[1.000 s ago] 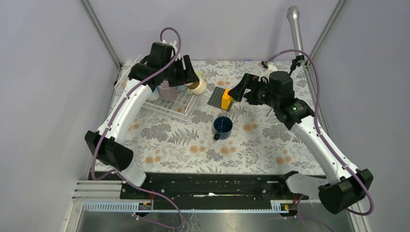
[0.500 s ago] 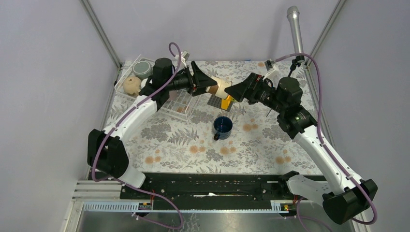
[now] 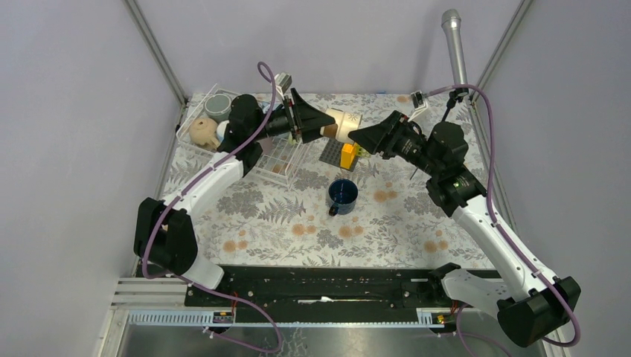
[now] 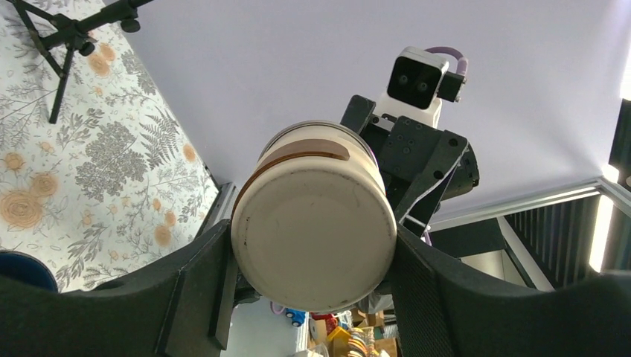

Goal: Unload the cups from the dish rack
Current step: Place the cup at the center of the board.

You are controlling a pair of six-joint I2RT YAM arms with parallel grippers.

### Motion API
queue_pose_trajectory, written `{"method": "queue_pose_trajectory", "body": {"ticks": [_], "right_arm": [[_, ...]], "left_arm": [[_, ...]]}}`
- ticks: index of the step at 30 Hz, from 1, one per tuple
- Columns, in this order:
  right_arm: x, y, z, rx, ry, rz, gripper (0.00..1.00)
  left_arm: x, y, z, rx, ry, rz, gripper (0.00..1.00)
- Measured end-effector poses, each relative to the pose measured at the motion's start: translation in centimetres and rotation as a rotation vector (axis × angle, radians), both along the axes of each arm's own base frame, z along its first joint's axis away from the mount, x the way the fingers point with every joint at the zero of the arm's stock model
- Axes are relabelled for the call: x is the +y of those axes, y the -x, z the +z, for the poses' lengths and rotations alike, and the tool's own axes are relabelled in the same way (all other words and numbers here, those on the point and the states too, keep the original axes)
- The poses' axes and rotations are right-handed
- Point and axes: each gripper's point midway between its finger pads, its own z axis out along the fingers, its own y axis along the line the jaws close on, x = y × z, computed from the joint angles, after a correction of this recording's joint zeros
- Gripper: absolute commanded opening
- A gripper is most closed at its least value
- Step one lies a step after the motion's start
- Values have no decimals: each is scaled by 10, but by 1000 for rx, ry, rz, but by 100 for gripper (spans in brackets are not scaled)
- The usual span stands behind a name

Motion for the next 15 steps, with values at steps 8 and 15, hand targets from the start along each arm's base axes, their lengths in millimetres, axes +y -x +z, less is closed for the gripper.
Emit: {"method": "queue_pose_trajectory", "body": {"ticks": [8,15], "right_arm": [[4,5,12,-13,-49,31,38],[7,9,18,-2,-87,58,0]], "left_arm": [[-13,16,2,-5,24,-51,0],[-18,21,-1,10,73,-75,49]]}}
